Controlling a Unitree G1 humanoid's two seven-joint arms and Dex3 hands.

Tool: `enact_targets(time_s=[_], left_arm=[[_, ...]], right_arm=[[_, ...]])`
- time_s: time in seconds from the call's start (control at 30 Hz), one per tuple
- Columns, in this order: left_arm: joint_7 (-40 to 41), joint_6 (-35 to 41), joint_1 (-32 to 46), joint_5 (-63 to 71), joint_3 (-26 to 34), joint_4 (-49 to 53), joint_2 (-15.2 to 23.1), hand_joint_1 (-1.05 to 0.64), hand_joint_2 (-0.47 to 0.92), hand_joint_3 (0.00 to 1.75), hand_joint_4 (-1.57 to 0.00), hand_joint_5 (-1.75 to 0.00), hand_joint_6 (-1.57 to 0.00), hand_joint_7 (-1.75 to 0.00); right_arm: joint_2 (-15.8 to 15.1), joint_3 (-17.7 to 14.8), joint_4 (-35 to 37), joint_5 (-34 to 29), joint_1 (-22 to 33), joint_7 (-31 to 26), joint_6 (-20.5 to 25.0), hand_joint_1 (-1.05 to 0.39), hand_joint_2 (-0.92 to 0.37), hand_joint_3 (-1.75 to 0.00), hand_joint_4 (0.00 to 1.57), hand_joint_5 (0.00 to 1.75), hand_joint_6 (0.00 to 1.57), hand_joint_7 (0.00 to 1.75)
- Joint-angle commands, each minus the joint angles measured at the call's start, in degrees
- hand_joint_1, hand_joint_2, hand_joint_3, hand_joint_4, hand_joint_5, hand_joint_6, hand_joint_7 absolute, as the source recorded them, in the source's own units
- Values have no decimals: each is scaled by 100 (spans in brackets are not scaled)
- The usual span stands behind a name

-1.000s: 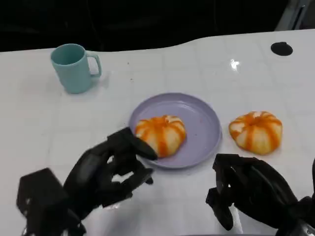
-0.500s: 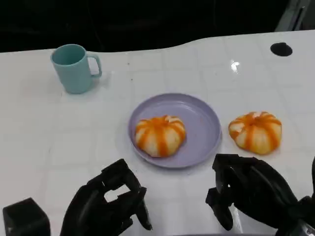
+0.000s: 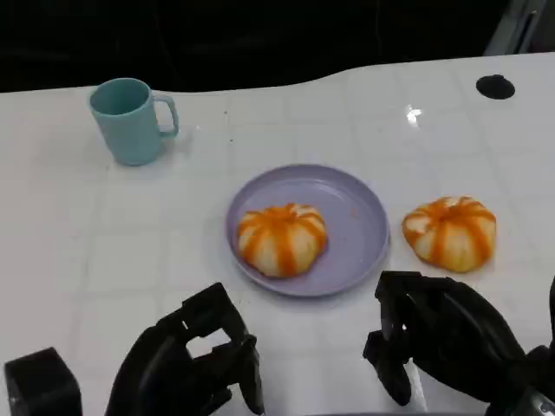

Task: Grasp the bread from the table and place it into the plate.

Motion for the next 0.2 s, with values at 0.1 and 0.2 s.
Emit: enact_targets(time_s=[0.1, 0.2], left_arm=[[-171, -34, -113, -2, 40, 118, 65, -63, 92, 30, -92, -175, -68, -175], [-242, -90, -158, 26, 36, 200, 73, -63, 92, 29, -92, -175, -68, -175]], right_arm=[[-60, -18, 80, -21, -64, 40, -130, -92, -92, -35, 129, 160, 110, 154], [-63, -25, 108, -8, -80, 49, -130, -92, -92, -35, 129, 160, 110, 153]])
